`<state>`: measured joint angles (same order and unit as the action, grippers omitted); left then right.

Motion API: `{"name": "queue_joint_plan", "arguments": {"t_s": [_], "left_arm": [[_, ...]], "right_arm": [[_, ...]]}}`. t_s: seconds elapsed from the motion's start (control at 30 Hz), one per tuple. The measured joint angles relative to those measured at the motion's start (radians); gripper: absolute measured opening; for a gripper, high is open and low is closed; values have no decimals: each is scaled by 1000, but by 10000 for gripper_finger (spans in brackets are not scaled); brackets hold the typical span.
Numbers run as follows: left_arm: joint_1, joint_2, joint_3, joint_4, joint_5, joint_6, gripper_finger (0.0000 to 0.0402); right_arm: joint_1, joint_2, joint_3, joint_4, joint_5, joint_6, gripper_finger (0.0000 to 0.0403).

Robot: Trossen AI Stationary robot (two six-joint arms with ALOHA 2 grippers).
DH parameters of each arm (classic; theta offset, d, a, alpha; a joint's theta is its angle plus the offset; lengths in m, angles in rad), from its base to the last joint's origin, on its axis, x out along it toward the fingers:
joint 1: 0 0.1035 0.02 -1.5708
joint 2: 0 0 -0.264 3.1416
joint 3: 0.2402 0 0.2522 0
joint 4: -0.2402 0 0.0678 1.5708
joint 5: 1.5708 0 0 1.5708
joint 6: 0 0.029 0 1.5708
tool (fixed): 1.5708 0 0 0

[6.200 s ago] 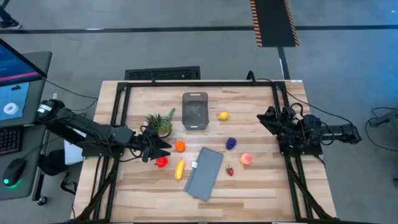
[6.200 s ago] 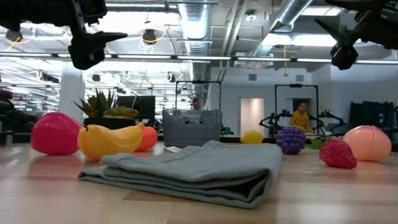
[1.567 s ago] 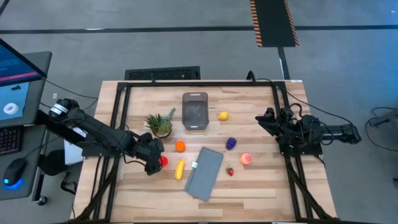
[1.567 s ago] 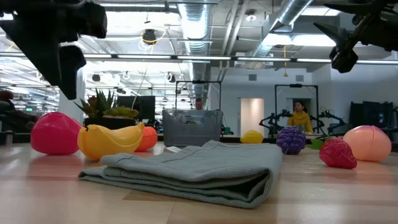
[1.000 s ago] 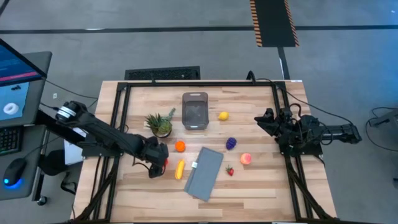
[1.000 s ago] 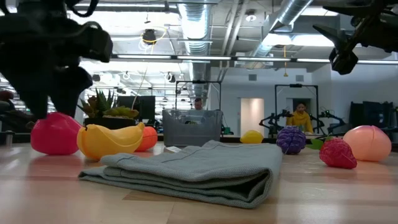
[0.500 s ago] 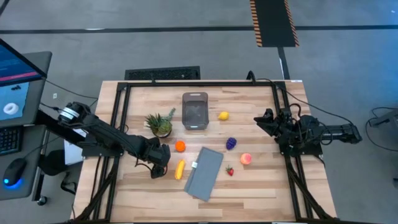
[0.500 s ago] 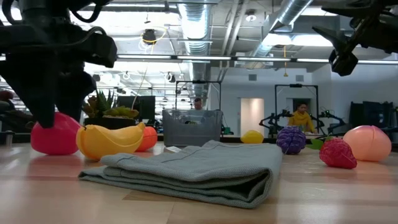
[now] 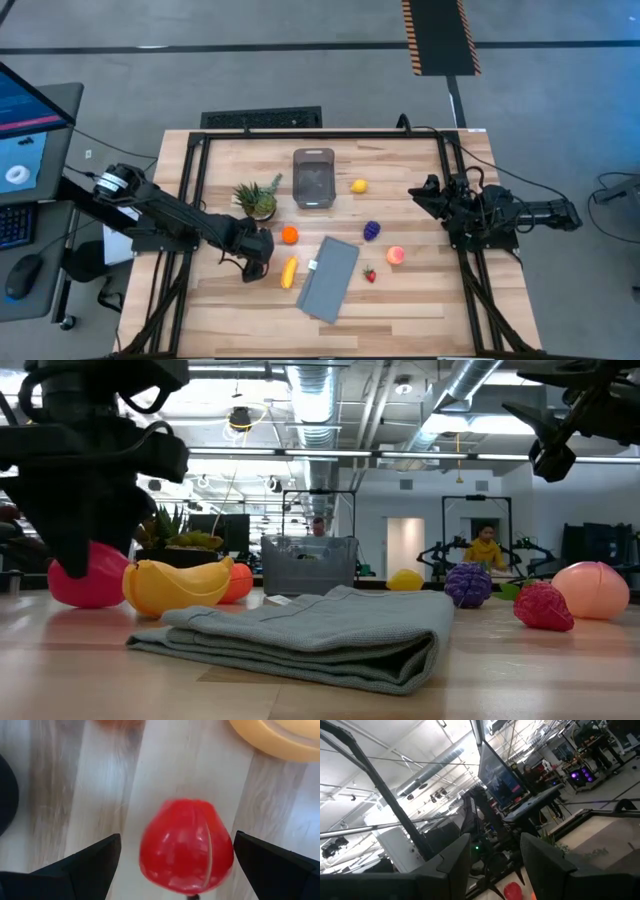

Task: Pick and placing Produce into tupperware
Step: Put the red apple into the black bin

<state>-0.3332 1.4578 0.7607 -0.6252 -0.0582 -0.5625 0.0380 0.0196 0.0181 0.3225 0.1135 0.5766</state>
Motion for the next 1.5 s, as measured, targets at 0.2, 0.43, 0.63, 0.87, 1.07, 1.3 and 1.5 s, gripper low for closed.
{"name": "queue_joint_plan", "arguments": {"t_s": [0.2,0.43,0.63,0.87,1.07,1.3,1.5], "left_arm": [[1,0,0,5,-11,4,374],[1,0,-14,20,-17,23,369],[1,0,-42,54,9,24,364],[1,0,-43,59,1,37,364],[1,0,-43,58,1,37,363],[1,0,-43,60,0,36,324],[1,0,-43,60,0,29,290]], "right_arm": [[0,0,0,0,3,-1,196],[0,0,0,0,4,-1,196],[0,0,0,0,4,-1,196],[0,0,0,0,16,-1,196],[0,0,-1,0,19,-2,196],[0,0,-1,0,19,-2,196],[0,0,-1,0,19,-1,196]]}}
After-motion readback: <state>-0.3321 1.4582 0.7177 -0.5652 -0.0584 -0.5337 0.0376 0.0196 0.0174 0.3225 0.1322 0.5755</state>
